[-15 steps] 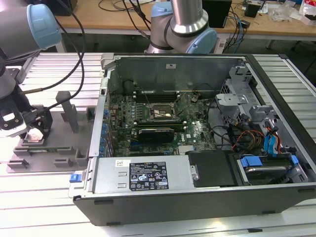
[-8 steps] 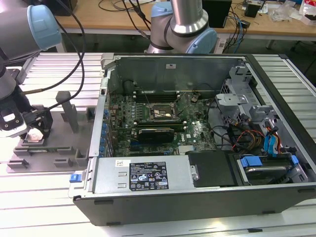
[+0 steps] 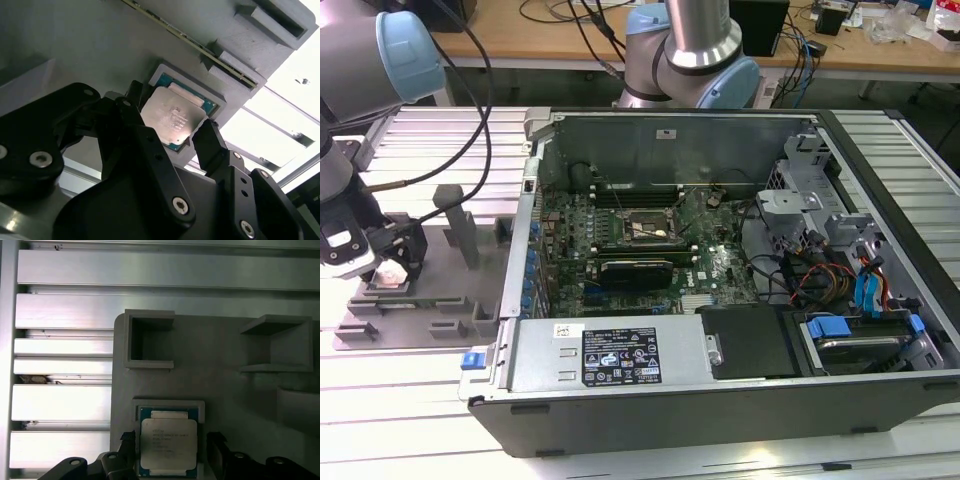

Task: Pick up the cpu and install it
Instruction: 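Pick up the cpu and move it towards the insertion slot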

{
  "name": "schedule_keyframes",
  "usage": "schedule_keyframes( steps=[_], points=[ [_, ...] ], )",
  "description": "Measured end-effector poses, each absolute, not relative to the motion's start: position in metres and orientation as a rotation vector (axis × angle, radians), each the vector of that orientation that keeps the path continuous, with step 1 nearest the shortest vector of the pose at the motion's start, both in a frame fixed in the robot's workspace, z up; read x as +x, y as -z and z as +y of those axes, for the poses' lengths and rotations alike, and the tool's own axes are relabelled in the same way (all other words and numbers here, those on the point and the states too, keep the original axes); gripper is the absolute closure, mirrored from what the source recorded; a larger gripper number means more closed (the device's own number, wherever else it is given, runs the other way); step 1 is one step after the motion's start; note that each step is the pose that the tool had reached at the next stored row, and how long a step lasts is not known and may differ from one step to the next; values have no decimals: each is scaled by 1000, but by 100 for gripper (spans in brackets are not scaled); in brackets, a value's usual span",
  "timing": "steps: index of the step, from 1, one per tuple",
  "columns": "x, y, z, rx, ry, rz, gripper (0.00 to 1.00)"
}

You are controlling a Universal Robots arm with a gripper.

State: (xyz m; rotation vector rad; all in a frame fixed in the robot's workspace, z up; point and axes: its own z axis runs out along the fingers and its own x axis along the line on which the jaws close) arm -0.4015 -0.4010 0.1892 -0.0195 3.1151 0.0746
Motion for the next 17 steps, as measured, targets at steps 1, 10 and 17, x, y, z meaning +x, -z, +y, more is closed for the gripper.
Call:
schedule_keyframes(
  steps=[1, 10, 17],
  points=[
    [-401, -189, -401, -19, -75, 3115, 32],
    [-400, -188, -401, -18, -102, 3141, 32],
    [-400, -188, -401, -18, -101, 3144, 32]
  ],
)
